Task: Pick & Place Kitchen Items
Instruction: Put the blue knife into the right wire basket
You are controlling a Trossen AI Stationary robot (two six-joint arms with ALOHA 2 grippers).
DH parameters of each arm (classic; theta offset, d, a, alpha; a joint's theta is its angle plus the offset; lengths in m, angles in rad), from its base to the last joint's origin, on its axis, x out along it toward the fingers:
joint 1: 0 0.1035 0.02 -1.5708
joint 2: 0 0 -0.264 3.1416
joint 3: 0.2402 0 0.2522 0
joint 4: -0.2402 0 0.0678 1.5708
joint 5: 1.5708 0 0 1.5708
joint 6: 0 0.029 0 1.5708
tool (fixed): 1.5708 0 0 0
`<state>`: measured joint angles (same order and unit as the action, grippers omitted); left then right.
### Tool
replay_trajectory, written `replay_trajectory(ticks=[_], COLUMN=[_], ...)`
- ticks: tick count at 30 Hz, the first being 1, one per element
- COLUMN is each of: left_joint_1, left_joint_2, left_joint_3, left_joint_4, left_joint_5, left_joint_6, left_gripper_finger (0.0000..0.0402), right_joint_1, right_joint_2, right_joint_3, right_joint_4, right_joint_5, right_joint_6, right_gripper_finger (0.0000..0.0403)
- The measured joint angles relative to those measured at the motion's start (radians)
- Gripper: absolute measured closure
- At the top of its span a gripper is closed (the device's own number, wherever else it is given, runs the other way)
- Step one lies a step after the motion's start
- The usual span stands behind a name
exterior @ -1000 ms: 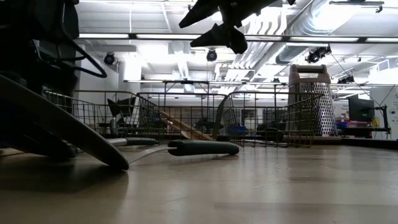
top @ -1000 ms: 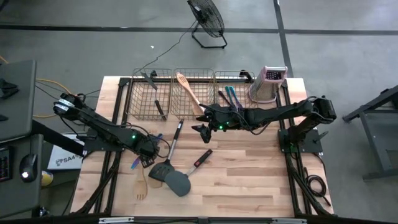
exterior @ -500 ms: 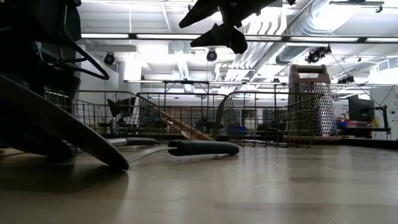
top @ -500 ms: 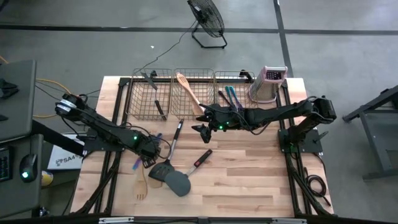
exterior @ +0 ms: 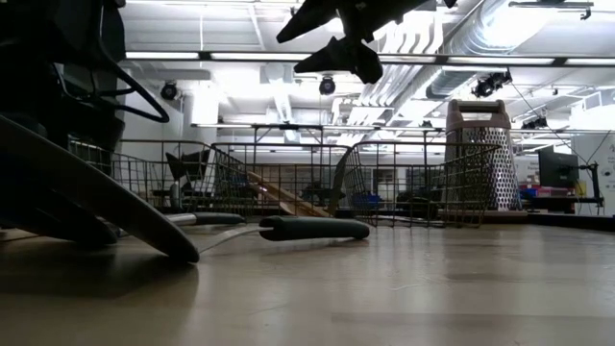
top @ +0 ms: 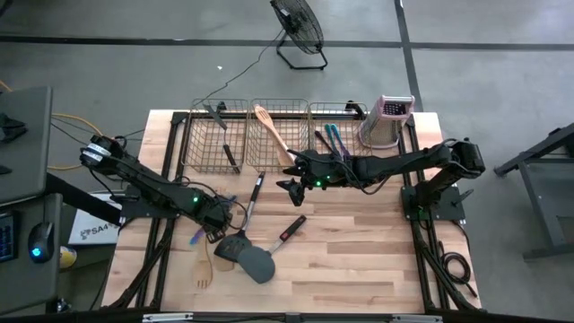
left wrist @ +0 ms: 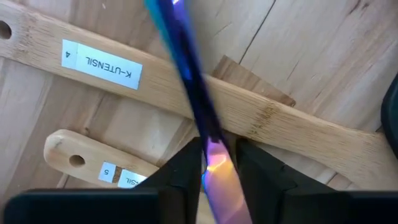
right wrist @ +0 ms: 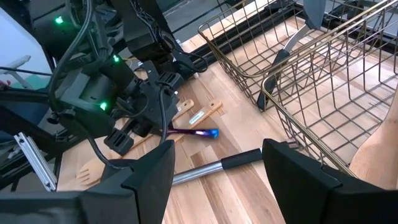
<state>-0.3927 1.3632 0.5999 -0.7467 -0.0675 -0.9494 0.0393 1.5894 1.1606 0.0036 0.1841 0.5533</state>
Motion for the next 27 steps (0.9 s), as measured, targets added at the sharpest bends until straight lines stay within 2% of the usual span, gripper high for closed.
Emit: replay_trajectory(ticks=[6,27], left_joint_1=[0.000,0.000], left_joint_2=[0.000,0.002], left_joint_3=[0.000,0.018], left_joint_4=[-0.003,-0.022], left_joint_5=[0.002,0.007], left_joint_6=[-0.002,0.018], left_gripper_finger=[0.0360,0.0361], right_joint_1=[0.000,0.000], right_joint_2=[0.000,0.000], right_joint_3=[0.000,0.000], right_joint_4=[0.000,0.000], right_joint_5=[0.000,-0.003], right_joint_6=[0.000,0.000], right_gripper_finger=[0.0167,0.0167])
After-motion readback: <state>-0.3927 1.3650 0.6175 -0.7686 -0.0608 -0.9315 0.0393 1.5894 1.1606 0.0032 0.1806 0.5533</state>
